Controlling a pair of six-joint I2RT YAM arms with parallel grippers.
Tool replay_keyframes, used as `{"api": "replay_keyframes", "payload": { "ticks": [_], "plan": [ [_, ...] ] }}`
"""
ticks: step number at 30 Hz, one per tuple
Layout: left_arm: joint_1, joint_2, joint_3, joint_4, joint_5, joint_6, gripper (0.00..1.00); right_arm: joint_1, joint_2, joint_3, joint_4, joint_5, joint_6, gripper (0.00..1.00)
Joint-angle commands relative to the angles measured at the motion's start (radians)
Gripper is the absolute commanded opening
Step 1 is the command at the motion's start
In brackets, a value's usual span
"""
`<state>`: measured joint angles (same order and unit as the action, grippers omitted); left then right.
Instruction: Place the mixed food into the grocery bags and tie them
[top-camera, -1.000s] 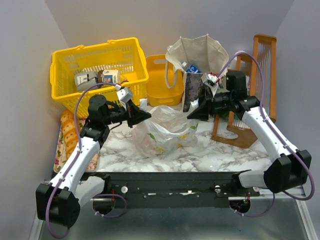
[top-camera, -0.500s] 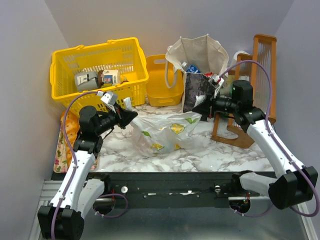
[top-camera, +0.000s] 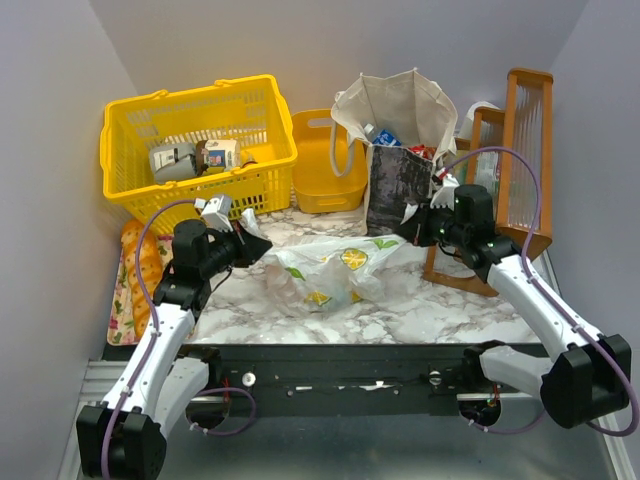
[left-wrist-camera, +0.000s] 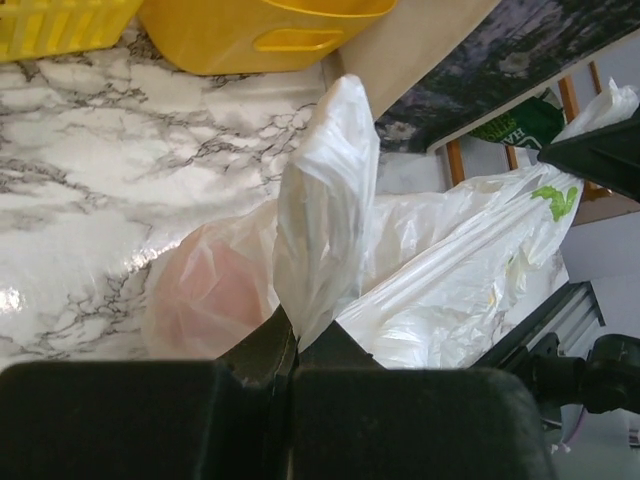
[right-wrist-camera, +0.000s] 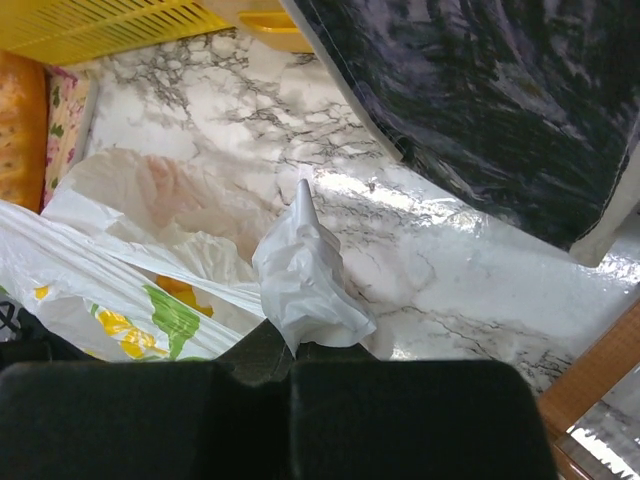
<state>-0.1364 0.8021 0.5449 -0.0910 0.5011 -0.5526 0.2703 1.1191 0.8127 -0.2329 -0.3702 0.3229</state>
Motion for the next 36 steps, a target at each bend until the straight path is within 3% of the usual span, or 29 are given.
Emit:
{"api": "replay_keyframes", "payload": {
  "ticks": [1, 8, 13, 21, 27, 32, 36],
  "plan": [
    [0.044, -0.024, -0.008, -0.157, -0.331, 0.033, 0.00, -0.071, -0.016, -0.047, -0.019, 0.341, -0.051, 0.01],
    [0.044, -0.050, -0.010, -0.168, -0.357, 0.026, 0.00, -0.079, -0.047, -0.061, -0.016, 0.340, -0.056, 0.01],
    [0.032, -0.003, 0.062, -0.101, -0.201, 0.103, 0.00, -0.075, -0.100, -0.009, 0.003, 0.222, -0.102, 0.01],
    [-0.264, 0.172, 0.253, -0.001, -0.158, 0.226, 0.00, 0.035, -0.107, 0.062, 0.078, 0.131, -0.160, 0.01],
    [-0.345, 0.304, 0.320, 0.086, -0.020, 0.184, 0.00, 0.170, -0.087, 0.089, 0.124, 0.116, -0.194, 0.01],
    [-0.406, 0.408, 0.395, 0.117, 0.100, 0.175, 0.00, 0.228, -0.056, 0.115, 0.171, -0.021, -0.214, 0.01],
    [-0.440, 0.521, 0.502, 0.047, 0.229, 0.213, 0.00, 0.259, -0.004, 0.154, 0.179, -0.125, -0.255, 0.01]
  ]
}}
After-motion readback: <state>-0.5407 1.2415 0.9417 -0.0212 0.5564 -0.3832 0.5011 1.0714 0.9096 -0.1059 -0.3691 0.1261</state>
